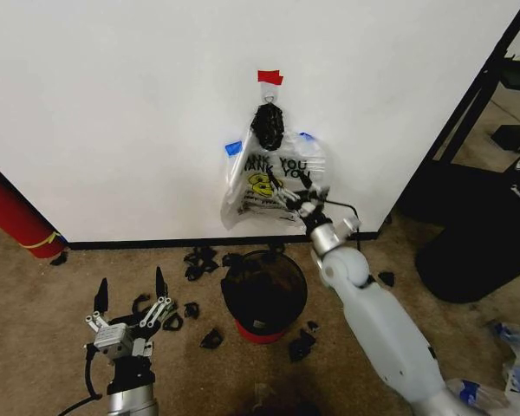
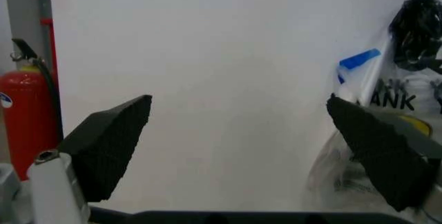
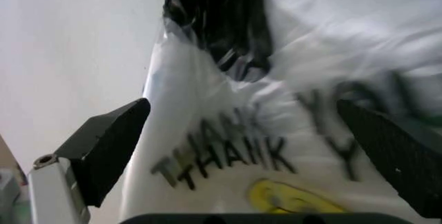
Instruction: Pick up the garbage bag from the wall and place it over the trash bin.
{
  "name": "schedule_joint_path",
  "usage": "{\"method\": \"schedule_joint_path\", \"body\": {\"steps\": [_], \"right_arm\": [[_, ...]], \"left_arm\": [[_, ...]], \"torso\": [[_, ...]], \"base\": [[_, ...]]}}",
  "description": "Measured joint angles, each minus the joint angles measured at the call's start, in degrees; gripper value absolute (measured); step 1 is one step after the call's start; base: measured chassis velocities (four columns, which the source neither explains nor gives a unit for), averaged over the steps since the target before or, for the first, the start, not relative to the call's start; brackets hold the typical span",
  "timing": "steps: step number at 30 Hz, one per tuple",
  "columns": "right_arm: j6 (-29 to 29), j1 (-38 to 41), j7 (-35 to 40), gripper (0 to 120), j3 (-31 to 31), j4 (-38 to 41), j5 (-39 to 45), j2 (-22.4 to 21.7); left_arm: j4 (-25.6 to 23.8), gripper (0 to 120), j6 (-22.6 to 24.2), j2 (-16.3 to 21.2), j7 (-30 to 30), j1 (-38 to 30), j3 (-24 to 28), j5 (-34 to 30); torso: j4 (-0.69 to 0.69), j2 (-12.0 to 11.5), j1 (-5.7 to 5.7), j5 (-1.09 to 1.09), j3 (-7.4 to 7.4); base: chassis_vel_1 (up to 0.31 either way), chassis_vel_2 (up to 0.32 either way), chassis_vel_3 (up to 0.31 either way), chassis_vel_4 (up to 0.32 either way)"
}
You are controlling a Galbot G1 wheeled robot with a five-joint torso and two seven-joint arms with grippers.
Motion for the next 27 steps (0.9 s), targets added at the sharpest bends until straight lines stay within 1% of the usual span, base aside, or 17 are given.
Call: {"method": "schedule_joint_path", "body": {"steps": [3,7,12,19,27], "right_arm": [[-0.33,0.98,0.23,100,-0.78,-0.83,2.42,1.03],[-0.65,3.18,1.42,100,-1.67,-2.57,5.27,3.08],[-0.71,4.90,2.80,100,-1.71,-4.62,8.09,3.78],[-0.83,6.37,2.78,100,-2.62,-5.17,8.58,3.85],[-0.73,7.70,3.12,100,-2.91,-5.58,8.21,4.44]], "left_arm": [[-0.18,100,0.02,-0.03,0.05,0.02,0.00,-0.17],[0.02,100,0.22,-1.22,-0.04,-0.24,0.76,0.35],[0.21,100,0.27,-1.21,-0.21,-0.36,0.64,0.26],[0.11,100,0.21,-1.54,-0.35,-0.24,0.46,-1.04],[0.28,100,0.12,-1.98,-0.40,-0.22,0.41,-1.04]], "torso": [[0.00,0.00,0.00,0.00,0.00],[-0.01,0.00,-0.01,0.00,-0.01],[-0.01,0.00,0.00,0.00,0.00],[-0.01,0.00,0.00,0.00,-0.01],[-0.01,0.00,-0.01,0.01,-0.01]], "base": [[0.000,0.000,0.000,0.000],[0.000,0.000,0.000,0.000],[0.000,0.000,0.000,0.000],[0.000,0.000,0.000,0.000],[0.000,0.000,0.000,0.000]]}}
